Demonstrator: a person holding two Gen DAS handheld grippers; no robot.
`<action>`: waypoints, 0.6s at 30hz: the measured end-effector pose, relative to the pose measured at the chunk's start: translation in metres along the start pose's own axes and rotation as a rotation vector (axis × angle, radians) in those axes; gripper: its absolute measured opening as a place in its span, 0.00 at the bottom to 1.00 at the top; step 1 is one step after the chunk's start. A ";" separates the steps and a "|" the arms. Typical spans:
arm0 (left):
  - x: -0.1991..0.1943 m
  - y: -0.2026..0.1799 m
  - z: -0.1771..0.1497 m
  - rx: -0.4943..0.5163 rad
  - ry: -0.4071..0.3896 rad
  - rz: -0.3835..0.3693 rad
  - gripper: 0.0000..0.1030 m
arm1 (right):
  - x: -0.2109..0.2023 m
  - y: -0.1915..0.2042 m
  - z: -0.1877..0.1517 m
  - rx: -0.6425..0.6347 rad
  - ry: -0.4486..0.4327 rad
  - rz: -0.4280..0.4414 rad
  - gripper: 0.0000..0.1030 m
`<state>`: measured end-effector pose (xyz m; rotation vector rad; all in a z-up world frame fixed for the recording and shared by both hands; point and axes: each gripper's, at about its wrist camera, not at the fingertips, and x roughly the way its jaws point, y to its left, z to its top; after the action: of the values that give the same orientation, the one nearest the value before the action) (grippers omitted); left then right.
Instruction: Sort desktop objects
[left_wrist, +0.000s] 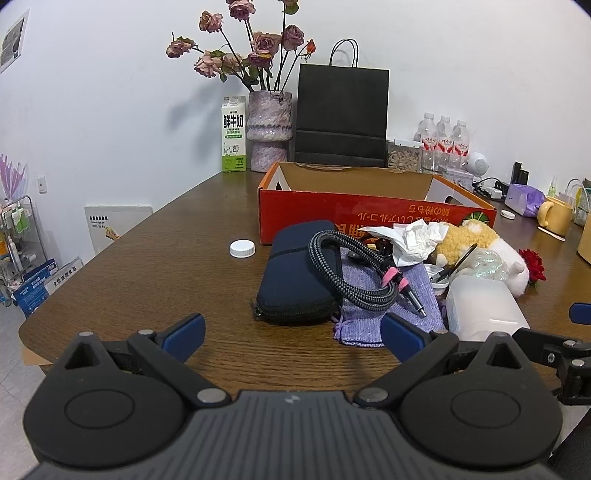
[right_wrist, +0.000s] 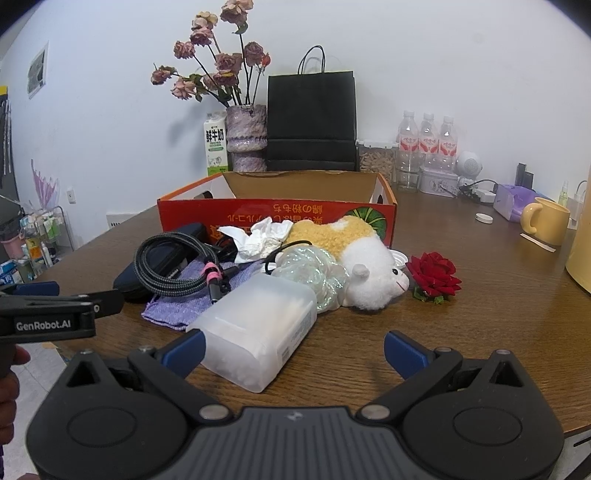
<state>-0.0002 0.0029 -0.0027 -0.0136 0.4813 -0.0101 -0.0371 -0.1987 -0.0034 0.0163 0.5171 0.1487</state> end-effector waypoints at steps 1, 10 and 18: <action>0.001 0.001 0.000 -0.002 -0.004 -0.002 1.00 | 0.000 0.000 0.000 0.000 -0.003 0.004 1.00; 0.006 0.003 -0.001 -0.016 0.000 -0.012 1.00 | 0.001 -0.002 -0.002 0.002 -0.007 -0.001 1.00; 0.005 0.001 -0.002 -0.011 -0.005 -0.011 1.00 | 0.002 -0.001 -0.003 -0.001 -0.003 -0.002 1.00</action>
<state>0.0035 0.0038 -0.0070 -0.0272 0.4766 -0.0180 -0.0368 -0.1994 -0.0073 0.0152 0.5141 0.1469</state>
